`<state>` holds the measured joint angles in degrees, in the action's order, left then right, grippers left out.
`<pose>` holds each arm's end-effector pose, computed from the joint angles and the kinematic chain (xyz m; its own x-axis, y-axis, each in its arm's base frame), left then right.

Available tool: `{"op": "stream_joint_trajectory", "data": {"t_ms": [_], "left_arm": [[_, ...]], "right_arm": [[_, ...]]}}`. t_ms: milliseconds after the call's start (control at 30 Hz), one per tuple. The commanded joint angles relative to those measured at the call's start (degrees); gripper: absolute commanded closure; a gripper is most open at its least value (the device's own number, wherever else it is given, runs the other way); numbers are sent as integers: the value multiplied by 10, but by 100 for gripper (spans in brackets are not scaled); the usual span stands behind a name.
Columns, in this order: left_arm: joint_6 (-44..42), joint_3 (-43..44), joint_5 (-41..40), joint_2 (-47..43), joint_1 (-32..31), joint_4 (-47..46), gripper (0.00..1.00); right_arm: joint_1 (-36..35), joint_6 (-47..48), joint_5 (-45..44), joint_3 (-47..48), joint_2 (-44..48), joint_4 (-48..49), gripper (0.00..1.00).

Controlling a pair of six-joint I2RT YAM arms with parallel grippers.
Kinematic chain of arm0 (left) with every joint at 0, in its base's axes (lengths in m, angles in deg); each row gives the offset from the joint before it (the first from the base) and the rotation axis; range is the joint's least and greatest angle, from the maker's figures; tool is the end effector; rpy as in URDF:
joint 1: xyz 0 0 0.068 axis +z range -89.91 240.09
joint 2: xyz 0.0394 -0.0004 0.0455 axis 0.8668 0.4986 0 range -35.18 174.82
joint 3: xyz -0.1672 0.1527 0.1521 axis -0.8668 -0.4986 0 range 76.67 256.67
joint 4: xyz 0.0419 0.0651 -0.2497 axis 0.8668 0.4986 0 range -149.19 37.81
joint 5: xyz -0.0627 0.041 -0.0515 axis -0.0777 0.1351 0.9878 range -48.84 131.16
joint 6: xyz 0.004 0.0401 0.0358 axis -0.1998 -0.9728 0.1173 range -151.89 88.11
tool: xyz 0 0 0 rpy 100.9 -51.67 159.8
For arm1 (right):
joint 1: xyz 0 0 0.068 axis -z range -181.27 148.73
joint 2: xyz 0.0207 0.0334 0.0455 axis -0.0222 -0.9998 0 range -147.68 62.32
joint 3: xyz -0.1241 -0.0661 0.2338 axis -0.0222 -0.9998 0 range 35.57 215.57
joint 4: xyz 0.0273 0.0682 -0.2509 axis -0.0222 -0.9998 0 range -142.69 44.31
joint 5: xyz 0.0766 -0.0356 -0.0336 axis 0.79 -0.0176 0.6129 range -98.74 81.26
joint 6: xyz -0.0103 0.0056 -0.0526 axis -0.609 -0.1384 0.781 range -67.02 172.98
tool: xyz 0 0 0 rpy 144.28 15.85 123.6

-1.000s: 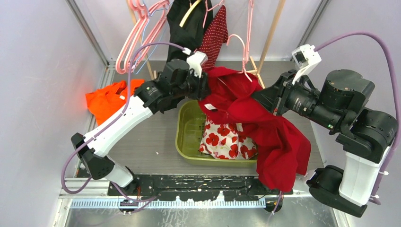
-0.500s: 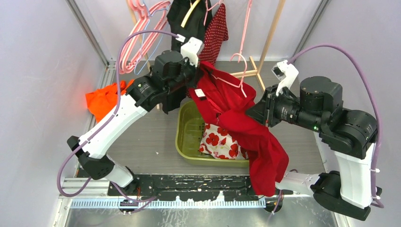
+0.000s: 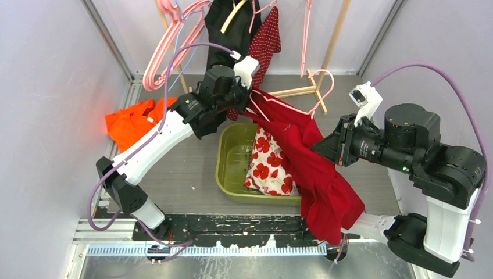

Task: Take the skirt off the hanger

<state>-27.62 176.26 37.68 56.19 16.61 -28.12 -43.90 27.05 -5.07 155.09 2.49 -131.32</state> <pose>0.2636 -0.2469 0.4292 -0.3291 0.2096 -0.9208 0.6234 0.7806 -0.0451 0.0410 0.0406 0.5357 -0.6036 0.0377 -0.7964 -0.5050 0.7549 0.4185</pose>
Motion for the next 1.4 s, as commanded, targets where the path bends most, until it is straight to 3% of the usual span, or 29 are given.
{"op": "stream_joint_trajectory", "data": {"t_ms": [0, 200, 400, 600, 700, 933, 1133, 1233, 1367], "left_arm": [[-2, -7, -58, 6, 56, -36, 100], [31, -25, -25, -16, 57, -27, 100], [56, -54, -17, -58, 56, -19, 100], [74, -84, -17, -91, 57, -16, 100], [73, -90, -26, -106, 57, -6, 100], [75, -107, -49, -136, 57, 2, 100], [75, -103, -56, -137, 56, 5, 100], [74, -102, -59, -138, 56, 7, 100], [74, -107, -64, -139, 57, 9, 100]], "right_arm": [[-3, -24, 23, 31, 35, -23, 99], [-3, 8, -16, -18, 49, 65, 99], [-4, 67, -118, -61, 61, 188, 99], [-4, 123, -239, -176, 80, 399, 99], [-3, 154, -278, -206, 75, 455, 99], [-3, 165, -297, -251, 67, 512, 99], [-4, 127, -217, -271, 53, 487, 98], [-4, 111, -146, -281, 53, 434, 82], [-4, 92, -123, -297, 66, 395, 70]]}}
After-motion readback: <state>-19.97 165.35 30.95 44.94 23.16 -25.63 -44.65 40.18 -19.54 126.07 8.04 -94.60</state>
